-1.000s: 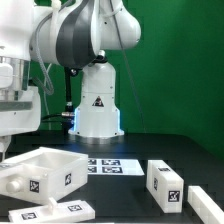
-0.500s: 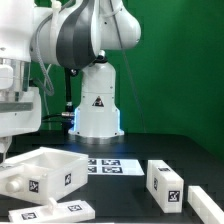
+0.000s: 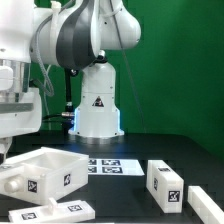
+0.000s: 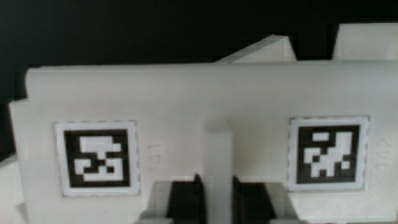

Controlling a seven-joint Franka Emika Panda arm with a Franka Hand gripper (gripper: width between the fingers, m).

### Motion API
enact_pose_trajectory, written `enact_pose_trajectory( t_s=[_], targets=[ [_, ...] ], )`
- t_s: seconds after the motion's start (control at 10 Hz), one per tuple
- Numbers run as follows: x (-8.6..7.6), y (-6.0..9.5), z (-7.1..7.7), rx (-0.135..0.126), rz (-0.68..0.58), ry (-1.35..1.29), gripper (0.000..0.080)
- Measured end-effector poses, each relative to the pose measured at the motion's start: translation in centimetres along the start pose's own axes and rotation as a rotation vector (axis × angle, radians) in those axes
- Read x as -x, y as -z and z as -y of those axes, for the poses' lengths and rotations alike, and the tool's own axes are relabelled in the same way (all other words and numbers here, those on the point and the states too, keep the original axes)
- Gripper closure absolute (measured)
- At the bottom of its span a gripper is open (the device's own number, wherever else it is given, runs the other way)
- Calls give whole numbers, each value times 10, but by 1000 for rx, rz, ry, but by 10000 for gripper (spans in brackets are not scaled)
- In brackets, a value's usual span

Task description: Assemble cabinet

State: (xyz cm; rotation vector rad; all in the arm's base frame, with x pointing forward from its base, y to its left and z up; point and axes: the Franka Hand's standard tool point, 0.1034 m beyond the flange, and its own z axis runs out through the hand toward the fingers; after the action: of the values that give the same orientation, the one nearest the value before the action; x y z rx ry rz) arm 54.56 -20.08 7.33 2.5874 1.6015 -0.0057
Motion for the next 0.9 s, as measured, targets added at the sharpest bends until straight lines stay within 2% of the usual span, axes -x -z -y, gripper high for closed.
enact_pose_trajectory(
  t_s=[0.9],
  targets=[
    [-6,0,1,0,-2,9,737]
  ],
)
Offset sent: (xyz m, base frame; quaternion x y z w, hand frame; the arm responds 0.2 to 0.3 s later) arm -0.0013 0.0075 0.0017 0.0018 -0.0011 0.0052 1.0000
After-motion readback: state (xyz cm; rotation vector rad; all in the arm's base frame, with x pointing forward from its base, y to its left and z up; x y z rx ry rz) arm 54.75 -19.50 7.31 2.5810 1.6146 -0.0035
